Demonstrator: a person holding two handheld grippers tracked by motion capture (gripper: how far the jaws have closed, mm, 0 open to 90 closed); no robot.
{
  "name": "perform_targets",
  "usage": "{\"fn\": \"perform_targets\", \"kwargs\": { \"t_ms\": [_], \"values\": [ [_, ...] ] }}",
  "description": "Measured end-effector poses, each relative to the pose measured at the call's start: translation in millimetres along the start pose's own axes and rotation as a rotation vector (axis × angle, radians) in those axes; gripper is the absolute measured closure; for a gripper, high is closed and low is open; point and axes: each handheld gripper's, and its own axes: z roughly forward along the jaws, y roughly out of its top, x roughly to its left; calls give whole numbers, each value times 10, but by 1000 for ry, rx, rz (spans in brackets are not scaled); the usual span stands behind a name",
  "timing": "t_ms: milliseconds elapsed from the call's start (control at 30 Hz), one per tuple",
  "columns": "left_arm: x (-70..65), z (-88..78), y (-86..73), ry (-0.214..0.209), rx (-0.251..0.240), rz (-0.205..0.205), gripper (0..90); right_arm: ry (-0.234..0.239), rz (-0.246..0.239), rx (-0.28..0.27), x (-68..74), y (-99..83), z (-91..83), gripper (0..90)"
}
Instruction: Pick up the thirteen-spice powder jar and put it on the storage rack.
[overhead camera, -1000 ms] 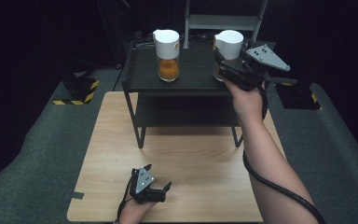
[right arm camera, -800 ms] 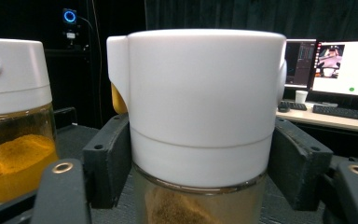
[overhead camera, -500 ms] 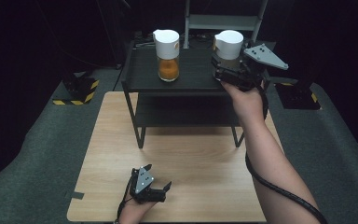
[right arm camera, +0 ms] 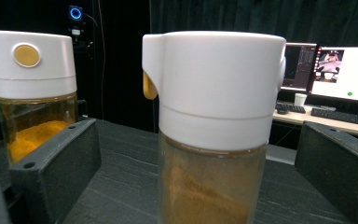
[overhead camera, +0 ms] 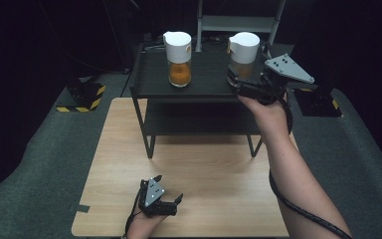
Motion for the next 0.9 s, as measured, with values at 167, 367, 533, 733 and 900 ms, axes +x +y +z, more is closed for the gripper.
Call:
{"fn": "perform_targets", "kwargs": {
  "t_ms": [167, 367, 533, 733, 900],
  "values": [
    [-1, 1, 0, 1, 0, -2, 8, 8, -6, -5, 16, -43, -77, 0],
    [-10, 3, 2, 4, 1, 3, 8, 17, -24, -16, 37, -93, -190, 0],
    [-17, 4, 6, 6, 3, 10, 8, 32, -23, -27, 42, -127, -313, 0],
    [-27, 3, 2, 12, 1, 7, 8, 40, -36, -43, 62, -158, -483, 0],
    [-28, 0, -5, 14, -3, 4, 8, 42, -52, -53, 83, -197, -626, 0]
  ]
}}
